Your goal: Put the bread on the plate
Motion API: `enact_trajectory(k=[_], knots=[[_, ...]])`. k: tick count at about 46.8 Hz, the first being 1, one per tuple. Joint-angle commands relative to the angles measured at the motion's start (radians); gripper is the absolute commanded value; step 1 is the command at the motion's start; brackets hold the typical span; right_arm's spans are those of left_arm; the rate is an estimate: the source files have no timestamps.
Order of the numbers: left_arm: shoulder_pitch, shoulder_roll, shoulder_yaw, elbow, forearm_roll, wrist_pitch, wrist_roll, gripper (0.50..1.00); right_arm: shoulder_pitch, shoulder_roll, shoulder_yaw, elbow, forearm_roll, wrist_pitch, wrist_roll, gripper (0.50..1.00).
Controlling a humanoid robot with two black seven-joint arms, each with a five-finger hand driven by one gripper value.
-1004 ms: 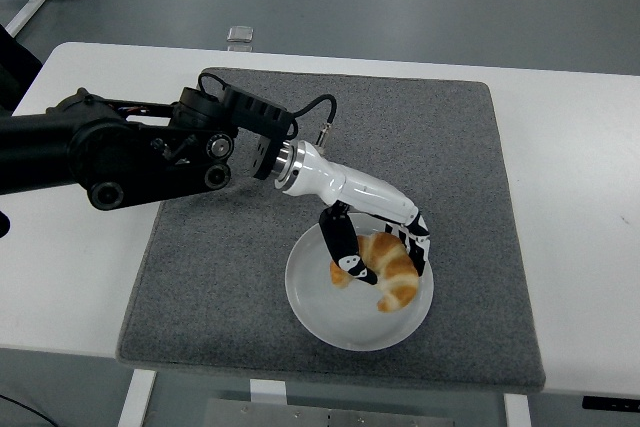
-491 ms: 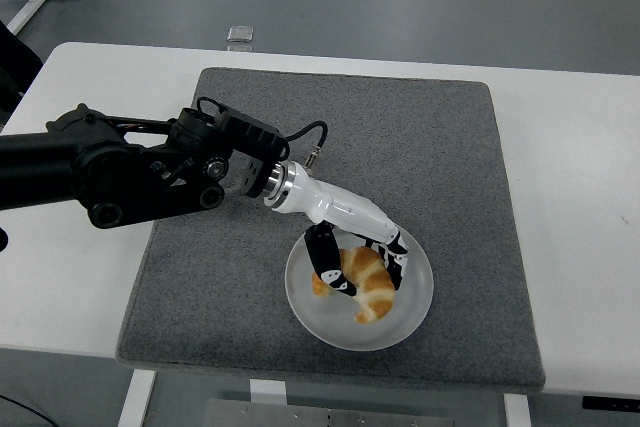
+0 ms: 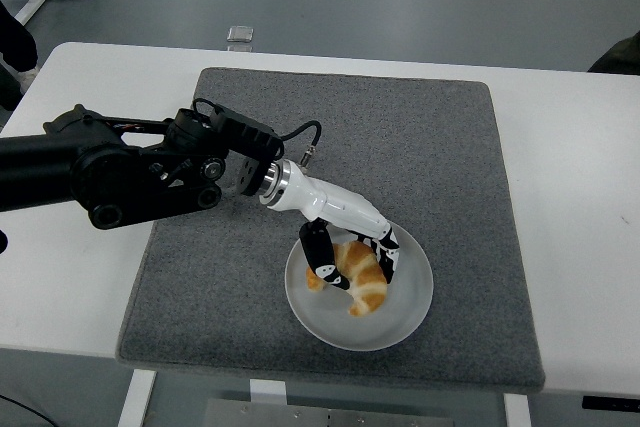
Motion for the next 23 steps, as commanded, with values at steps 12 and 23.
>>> enact_trajectory(k=[12,23], knots=[[0.002,0.0,-0.003,0.005,-0.014,0.019,0.0,0.763,0.0,0.0,0.0,0.0,0.0,0.0,0.0,0.952],[0.009,0.0,-0.012,0.005,-0.038,0.02,0.0,0.99,0.0,0.0,0.0,0.0,0.0,0.0,0.0,0.952]])
